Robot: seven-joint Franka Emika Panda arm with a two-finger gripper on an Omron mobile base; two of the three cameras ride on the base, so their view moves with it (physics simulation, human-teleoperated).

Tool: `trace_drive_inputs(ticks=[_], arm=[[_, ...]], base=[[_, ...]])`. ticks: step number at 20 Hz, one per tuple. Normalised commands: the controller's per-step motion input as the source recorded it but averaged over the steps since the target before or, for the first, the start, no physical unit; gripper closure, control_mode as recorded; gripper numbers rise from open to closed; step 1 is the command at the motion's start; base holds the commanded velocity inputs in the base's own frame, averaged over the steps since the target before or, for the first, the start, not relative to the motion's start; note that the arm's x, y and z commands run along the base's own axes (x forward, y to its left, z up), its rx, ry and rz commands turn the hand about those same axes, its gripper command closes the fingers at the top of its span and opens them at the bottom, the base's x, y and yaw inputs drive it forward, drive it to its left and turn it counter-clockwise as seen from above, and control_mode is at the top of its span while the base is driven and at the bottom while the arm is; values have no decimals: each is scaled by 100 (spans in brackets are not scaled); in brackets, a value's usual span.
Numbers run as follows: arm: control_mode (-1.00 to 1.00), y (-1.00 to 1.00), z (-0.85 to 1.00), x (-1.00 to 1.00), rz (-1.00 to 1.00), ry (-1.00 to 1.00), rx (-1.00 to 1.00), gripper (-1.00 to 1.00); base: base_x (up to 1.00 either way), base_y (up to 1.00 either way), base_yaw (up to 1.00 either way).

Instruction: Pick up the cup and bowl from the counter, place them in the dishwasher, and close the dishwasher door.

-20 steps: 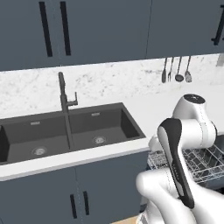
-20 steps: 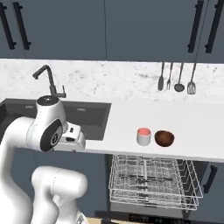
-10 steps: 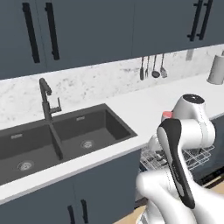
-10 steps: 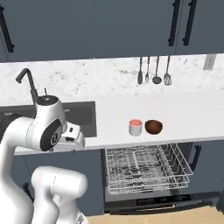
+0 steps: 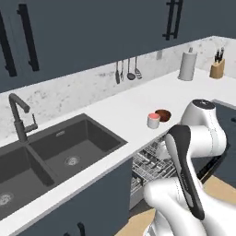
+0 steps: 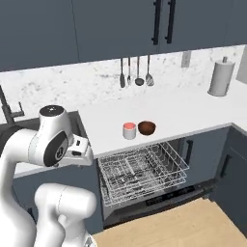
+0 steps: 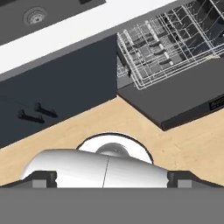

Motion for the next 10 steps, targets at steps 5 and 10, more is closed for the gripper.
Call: trace_drive_inputs(ticks=[5, 10], arm=[[100, 0, 0, 0, 0, 0, 0, -100], [100, 0, 0, 0, 0, 0, 0, -100]], base=[[0, 41, -44], [0, 50, -42]])
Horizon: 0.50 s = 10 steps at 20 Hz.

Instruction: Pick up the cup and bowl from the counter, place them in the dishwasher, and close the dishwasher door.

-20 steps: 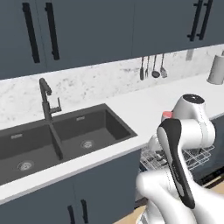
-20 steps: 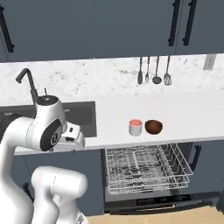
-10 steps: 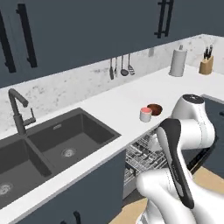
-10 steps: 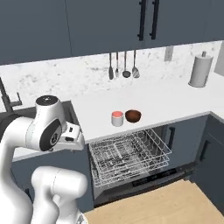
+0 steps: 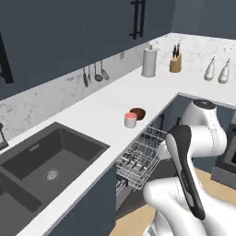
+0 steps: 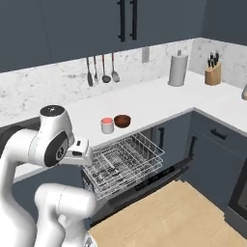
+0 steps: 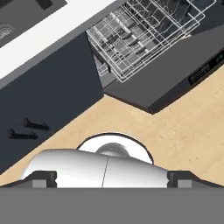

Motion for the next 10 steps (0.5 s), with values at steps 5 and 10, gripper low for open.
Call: trace_drive_inputs(ticks=[5, 10], arm=[[100, 0, 0, 0, 0, 0, 0, -100], [100, 0, 0, 0, 0, 0, 0, -100]], base=[[6, 60, -39], [8, 60, -36]])
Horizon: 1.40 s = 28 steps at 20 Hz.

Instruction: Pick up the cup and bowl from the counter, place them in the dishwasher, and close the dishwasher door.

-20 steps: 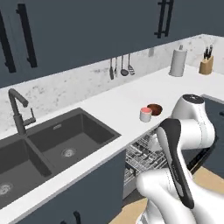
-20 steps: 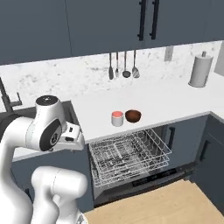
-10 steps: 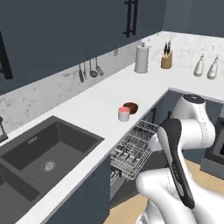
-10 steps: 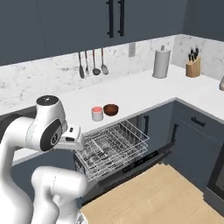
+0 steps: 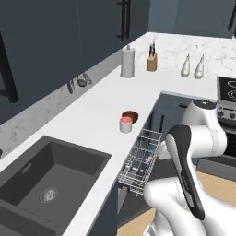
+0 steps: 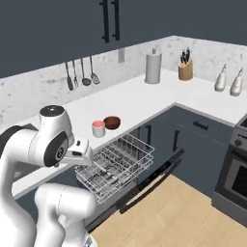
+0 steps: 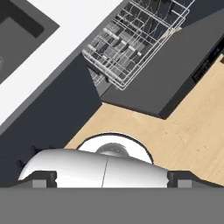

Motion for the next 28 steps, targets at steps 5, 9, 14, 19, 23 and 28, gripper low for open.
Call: trace_drive_inputs(ticks=[5, 9, 14, 19, 23, 28], arm=[[100, 0, 0, 0, 0, 0, 0, -100], [100, 0, 0, 0, 0, 0, 0, -100], [100, 0, 0, 0, 0, 0, 0, -100], [100, 0, 0, 0, 0, 0, 0, -100], [100, 0, 0, 0, 0, 0, 0, -100], [-100, 0, -1, 2, -1, 0, 0, -100]], base=[[11, 36, -35], [18, 35, -35], [17, 41, -34], [16, 23, -30], [18, 15, -21], [0, 0, 0]])
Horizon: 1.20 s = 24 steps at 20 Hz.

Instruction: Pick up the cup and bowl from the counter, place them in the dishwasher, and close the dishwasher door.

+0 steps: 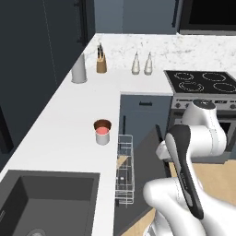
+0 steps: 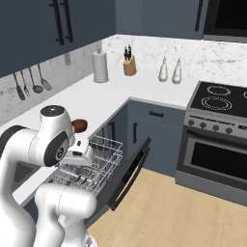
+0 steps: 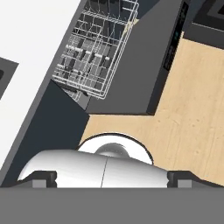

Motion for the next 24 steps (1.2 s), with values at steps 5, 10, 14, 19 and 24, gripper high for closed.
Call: trace_drive_inputs(ticks=[5, 10, 14, 19, 24], arm=[[-100, 0, 0, 0, 0, 0, 0, -100], [-100, 0, -1, 20, 1, 0, 0, -100], [-100, 1, -4, 38, 15, 0, 0, -100], [-100, 31, 0, 42, 25, -11, 0, -100], [-100, 44, 0, 15, 28, -19, -2, -100]], base=[[0, 0, 0], [0, 0, 0], [0, 0, 0], [0, 0, 0], [0, 0, 0]])
